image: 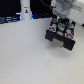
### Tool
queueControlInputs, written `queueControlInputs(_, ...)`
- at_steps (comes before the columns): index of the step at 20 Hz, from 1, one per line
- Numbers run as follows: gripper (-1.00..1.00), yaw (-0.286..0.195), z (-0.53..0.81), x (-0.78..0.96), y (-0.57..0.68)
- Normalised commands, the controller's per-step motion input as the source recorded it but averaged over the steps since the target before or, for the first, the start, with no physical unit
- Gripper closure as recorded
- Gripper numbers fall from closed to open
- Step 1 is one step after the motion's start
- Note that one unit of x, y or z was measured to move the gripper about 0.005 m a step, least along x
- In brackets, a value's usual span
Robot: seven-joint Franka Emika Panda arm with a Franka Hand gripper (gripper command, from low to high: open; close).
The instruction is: Open the kcup holder, insert the kcup into the holder, and close the kcup holder
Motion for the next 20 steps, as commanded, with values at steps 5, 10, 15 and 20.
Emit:
queueControlInputs(5, -1.0, 0.074, 0.43, 0.17, 0.03)
queueControlInputs(10, -1.0, 0.072, 0.45, 0.33, -0.2)
queueControlInputs(15, -1.0, 0.08, 0.39, 0.41, -0.42)
queueControlInputs(20, -1.0, 0.055, 0.23, 0.5, -0.45)
